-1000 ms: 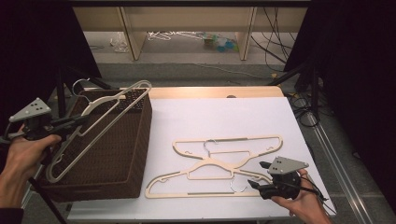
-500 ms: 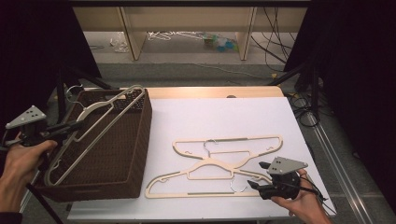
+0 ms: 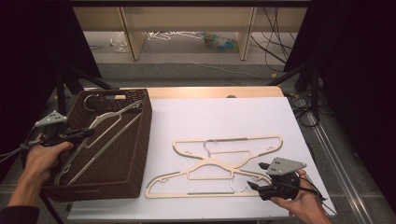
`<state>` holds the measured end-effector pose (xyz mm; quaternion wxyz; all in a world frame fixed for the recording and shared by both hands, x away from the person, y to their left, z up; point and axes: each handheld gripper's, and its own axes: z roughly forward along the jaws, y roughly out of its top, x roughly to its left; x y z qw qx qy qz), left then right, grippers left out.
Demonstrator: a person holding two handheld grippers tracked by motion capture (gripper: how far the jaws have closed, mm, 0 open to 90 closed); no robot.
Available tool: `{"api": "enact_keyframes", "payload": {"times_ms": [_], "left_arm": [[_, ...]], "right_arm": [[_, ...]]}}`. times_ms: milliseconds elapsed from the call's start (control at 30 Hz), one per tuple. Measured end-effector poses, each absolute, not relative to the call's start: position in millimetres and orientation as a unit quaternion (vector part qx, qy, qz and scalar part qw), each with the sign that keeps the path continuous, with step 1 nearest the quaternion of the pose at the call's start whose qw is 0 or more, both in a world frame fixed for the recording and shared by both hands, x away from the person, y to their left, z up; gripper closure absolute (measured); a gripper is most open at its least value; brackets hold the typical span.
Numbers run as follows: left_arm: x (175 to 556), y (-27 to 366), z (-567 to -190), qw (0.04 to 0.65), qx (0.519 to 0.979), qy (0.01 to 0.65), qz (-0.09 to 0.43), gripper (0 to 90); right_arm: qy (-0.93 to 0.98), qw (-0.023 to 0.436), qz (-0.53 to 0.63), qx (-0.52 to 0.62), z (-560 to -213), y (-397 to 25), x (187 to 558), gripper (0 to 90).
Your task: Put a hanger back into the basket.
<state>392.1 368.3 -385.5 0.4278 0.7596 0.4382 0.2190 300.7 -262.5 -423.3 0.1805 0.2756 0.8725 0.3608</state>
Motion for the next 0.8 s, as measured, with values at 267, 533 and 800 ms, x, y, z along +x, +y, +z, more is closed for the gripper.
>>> {"api": "enact_keyframes", "payload": {"times_ms": [267,533,800], "left_arm": [[393.9,372.7,-393.2,0.371,0.761,0.475,0.241,83.5],[391.5,382.3,-393.1,0.346,0.759,0.490,0.251,76.5],[387.2,379.4,-394.7,0.352,0.731,0.526,0.254,53.7]], "right_arm": [[0.874,0.176,0.356,0.281,-425.2,-262.8,301.0,28.1],[0.875,0.176,0.356,0.276,-425.9,-262.5,301.4,28.1],[0.875,0.175,0.355,0.280,-426.6,-263.2,301.8,28.1]]}}
